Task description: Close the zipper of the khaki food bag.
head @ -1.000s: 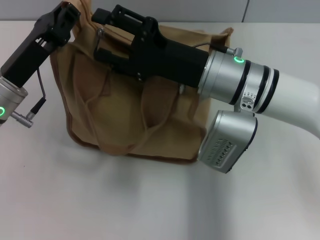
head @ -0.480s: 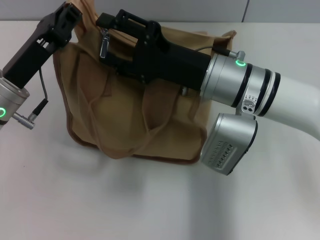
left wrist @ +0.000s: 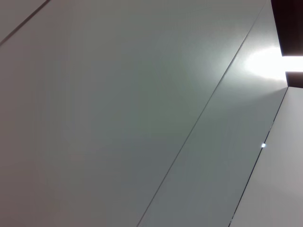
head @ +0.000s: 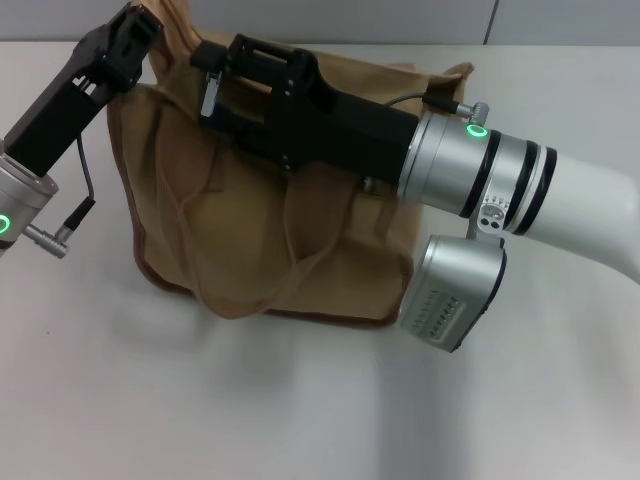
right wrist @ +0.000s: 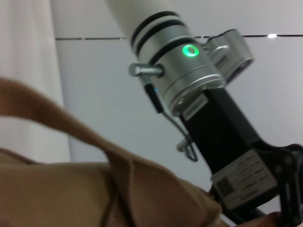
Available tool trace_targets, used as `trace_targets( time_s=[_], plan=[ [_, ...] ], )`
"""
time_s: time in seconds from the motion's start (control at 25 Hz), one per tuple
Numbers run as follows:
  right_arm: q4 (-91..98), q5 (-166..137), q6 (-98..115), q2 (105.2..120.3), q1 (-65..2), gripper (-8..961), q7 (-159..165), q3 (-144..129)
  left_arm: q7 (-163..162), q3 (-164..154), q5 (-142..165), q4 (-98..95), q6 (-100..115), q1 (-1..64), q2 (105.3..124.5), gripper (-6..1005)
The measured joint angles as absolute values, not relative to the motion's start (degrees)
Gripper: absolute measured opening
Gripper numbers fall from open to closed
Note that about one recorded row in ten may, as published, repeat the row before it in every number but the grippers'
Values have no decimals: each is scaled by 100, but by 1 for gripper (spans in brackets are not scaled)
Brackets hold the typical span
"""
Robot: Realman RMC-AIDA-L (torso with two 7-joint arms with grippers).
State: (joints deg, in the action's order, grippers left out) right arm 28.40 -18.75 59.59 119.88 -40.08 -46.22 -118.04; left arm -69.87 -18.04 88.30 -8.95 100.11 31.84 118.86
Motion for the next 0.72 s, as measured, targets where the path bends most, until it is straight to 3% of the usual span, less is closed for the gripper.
trace_targets(
  time_s=[0.08, 0.28, 0.72],
  plan=[
    [2867, -1860, 5800, 11989, -4006, 754, -4705, -11843, -6989, -1802, 8829, -896, 10015, 3178, 11885, 38],
    [2868, -1861, 5746, 11989, -4002, 551, -4670, -11857, -7002, -1800, 8816, -896, 10033, 3181, 11882, 39],
    [2918, -1864, 5793, 11988, -3826, 201, -4648, -11861, -7005, -1792, 8807, -897, 10073, 3104, 11882, 41]
  ],
)
